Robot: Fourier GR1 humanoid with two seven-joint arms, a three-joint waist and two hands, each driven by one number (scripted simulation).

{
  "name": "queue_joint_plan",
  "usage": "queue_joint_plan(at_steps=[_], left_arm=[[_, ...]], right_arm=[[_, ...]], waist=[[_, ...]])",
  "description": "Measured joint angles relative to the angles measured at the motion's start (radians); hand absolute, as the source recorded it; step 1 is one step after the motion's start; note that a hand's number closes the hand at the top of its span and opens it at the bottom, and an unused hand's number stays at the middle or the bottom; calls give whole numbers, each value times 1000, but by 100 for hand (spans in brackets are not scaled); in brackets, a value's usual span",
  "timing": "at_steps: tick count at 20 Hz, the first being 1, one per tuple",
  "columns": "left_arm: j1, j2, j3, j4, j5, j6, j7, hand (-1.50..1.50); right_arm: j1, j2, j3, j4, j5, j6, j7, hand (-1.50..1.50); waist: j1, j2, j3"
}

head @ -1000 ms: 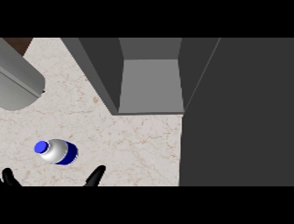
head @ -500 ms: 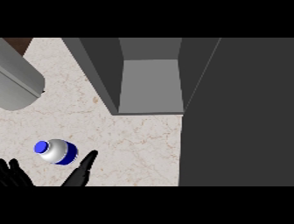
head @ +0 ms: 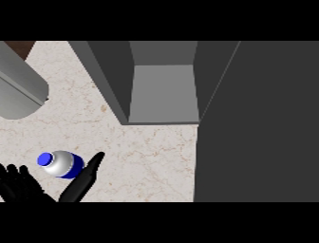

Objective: Pick up the bottled water, place it into the cabinet and close the cabinet

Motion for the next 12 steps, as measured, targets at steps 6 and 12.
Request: queue_joint_plan(at_steps=[6,12], left_arm=[[-28,-11,57,54,92,-18,-62,-150],[-53,-50,136,121,176,-61,-146,-150]], right_arm=[[35,1,-10,6,3,16,-46,-150],[64,3,-10,6,6,24,-80,-150]], waist=[[5,-1,-2],[7,1,-4]])
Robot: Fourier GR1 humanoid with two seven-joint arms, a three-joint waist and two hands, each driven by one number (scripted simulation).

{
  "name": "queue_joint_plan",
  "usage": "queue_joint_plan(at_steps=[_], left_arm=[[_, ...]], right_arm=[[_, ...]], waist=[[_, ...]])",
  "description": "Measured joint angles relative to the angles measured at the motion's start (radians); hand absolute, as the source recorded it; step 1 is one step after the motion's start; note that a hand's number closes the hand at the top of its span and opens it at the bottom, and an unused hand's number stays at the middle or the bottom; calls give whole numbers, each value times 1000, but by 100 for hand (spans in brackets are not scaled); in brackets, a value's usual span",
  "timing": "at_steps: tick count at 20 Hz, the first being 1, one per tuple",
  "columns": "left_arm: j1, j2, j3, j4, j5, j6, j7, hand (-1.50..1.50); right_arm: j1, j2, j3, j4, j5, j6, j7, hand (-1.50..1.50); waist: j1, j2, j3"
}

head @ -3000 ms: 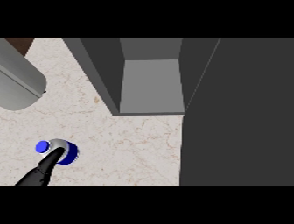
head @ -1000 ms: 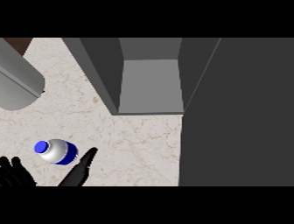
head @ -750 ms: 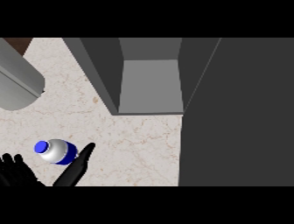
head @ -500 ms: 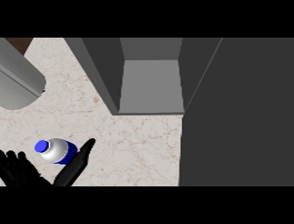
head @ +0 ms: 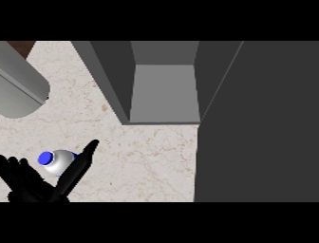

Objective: Pick up the bottled water, place it into the cabinet and close the cabinet

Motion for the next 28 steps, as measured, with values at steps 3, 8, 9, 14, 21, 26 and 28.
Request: queue_joint_plan(at_steps=[3,8,9,14,21,26,28], left_arm=[[5,-22,46,26,48,-36,-57,-150],[13,-68,140,75,141,-125,-175,-150],[18,-77,156,78,164,-150,-200,-150],[19,-101,245,92,324,-301,-348,-150],[16,-109,357,199,603,-562,-618,150],[-11,-110,433,394,786,-777,-842,150],[-46,-111,450,483,833,-838,-922,150]], right_arm=[[11,-1,-13,3,1,3,-18,-150],[38,-4,-28,4,2,14,-49,-150],[45,-3,-30,4,2,15,-55,-150],[61,-8,-50,8,2,23,-77,-150],[83,-15,-68,7,2,39,-111,-150],[97,-17,-74,8,1,51,-123,-150],[92,-28,-88,4,-1,54,-117,-150]], waist=[[5,0,0],[8,0,0],[10,-1,0],[19,-1,-1],[15,3,0],[2,7,4],[-1,10,5]])
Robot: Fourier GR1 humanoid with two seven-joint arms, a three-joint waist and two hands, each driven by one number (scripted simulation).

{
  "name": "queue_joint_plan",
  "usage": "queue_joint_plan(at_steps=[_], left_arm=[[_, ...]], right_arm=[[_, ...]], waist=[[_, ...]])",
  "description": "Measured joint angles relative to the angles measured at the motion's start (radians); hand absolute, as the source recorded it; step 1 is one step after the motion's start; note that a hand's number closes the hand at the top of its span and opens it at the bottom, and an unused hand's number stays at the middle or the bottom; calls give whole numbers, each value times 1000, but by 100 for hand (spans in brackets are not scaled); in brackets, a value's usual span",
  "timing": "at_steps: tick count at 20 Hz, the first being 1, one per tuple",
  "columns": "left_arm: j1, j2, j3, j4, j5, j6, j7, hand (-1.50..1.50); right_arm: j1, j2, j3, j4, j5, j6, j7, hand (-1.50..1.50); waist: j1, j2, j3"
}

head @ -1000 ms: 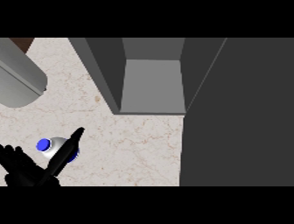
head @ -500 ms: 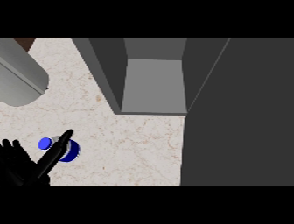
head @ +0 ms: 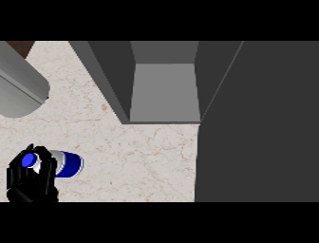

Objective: Pick up the bottled water, place it into the cabinet and close the cabinet

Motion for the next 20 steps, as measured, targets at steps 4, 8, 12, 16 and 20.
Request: queue_joint_plan(at_steps=[4,8,12,16,20], left_arm=[[-57,8,13,126,75,-89,-127,150],[-91,13,15,193,88,-109,-221,150],[-109,50,-46,212,36,-140,-208,150],[-154,129,-198,243,-43,-289,-104,150],[-207,166,-304,256,-84,-416,-11,150]], right_arm=[[11,1,1,-7,-2,8,5,-150],[-2,4,-4,-6,-3,8,15,-150],[-4,-3,-17,-2,-5,19,10,-150],[-29,-10,0,6,-2,18,6,-150],[-32,-14,-14,6,-4,14,1,-150]], waist=[[-5,-3,7],[-2,-5,13],[-9,-4,14],[-33,1,10],[-29,0,7]])
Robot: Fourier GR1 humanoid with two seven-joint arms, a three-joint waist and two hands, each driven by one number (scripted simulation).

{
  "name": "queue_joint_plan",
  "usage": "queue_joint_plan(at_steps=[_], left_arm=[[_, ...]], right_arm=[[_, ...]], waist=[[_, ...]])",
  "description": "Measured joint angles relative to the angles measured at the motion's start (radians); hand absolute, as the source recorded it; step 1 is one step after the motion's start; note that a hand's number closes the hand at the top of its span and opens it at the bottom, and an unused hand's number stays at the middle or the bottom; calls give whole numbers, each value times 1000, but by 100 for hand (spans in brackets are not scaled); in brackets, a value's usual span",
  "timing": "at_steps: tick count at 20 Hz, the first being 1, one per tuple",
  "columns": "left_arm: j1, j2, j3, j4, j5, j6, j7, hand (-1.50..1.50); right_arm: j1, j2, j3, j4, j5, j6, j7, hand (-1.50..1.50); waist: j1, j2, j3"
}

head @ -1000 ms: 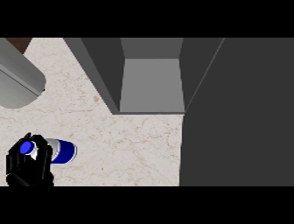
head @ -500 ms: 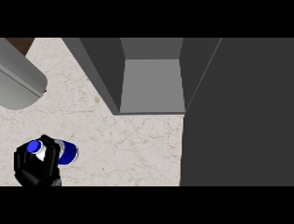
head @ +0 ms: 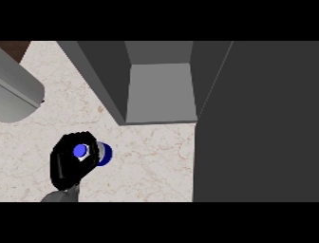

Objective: Pick up the bottled water, place it into the cabinet and close the cabinet

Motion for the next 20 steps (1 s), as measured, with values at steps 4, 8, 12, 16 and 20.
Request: queue_joint_plan(at_steps=[4,8,12,16,20], left_arm=[[-33,7,-70,-61,-35,-28,76,150],[-55,4,-125,-152,-62,-13,160,150],[-75,-27,-185,-279,-103,66,241,150],[-102,-56,-254,-400,-155,168,355,150],[-169,-98,-296,-456,-213,270,464,150]], right_arm=[[11,8,-14,-2,-3,0,-1,-150],[11,10,-29,-5,-10,0,12,-150],[-10,15,-39,1,-16,3,23,-150],[-29,28,-15,-4,-19,-10,54,-150],[-45,32,-21,0,-22,0,64,-150]], waist=[[14,-3,0],[25,-4,0],[31,-5,0],[35,-5,0],[31,-4,0]])
